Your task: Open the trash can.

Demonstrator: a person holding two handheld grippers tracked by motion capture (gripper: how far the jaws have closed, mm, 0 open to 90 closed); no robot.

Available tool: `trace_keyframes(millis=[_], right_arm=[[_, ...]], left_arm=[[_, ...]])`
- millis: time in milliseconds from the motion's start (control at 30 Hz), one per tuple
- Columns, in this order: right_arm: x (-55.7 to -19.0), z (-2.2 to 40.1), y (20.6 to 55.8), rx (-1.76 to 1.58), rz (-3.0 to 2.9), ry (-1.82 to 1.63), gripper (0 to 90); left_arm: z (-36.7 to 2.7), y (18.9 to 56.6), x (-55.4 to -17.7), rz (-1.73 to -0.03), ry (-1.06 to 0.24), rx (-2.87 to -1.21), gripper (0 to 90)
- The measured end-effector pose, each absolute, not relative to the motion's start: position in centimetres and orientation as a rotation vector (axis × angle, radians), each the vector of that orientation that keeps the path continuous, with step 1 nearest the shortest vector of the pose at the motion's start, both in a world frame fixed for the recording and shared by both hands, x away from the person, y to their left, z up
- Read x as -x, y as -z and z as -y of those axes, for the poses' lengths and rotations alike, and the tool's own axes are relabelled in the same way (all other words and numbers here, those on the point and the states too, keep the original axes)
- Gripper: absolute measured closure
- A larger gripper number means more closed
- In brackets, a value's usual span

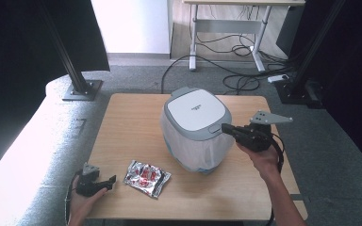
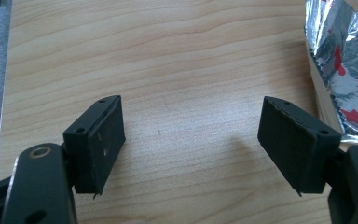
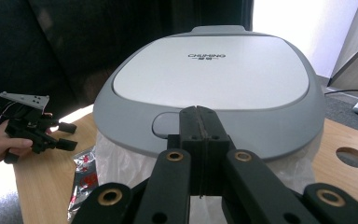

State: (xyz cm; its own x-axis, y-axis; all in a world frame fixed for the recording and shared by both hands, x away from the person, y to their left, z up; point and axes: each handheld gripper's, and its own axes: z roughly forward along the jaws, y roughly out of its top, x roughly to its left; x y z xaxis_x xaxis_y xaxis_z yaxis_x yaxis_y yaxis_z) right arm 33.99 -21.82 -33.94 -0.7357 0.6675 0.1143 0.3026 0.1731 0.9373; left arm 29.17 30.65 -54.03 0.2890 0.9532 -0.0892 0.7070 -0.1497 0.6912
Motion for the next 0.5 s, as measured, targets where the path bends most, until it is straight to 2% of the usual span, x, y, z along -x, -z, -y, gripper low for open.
trace_keyframes(millis=[500], right_arm=[[-35.3, 20.3, 34.2, -0.922, -2.139, -1.586, 89.5]], left_arm=[[-30.7, 54.2, -29.2, -1.479, -0.49, -1.945, 23.0]])
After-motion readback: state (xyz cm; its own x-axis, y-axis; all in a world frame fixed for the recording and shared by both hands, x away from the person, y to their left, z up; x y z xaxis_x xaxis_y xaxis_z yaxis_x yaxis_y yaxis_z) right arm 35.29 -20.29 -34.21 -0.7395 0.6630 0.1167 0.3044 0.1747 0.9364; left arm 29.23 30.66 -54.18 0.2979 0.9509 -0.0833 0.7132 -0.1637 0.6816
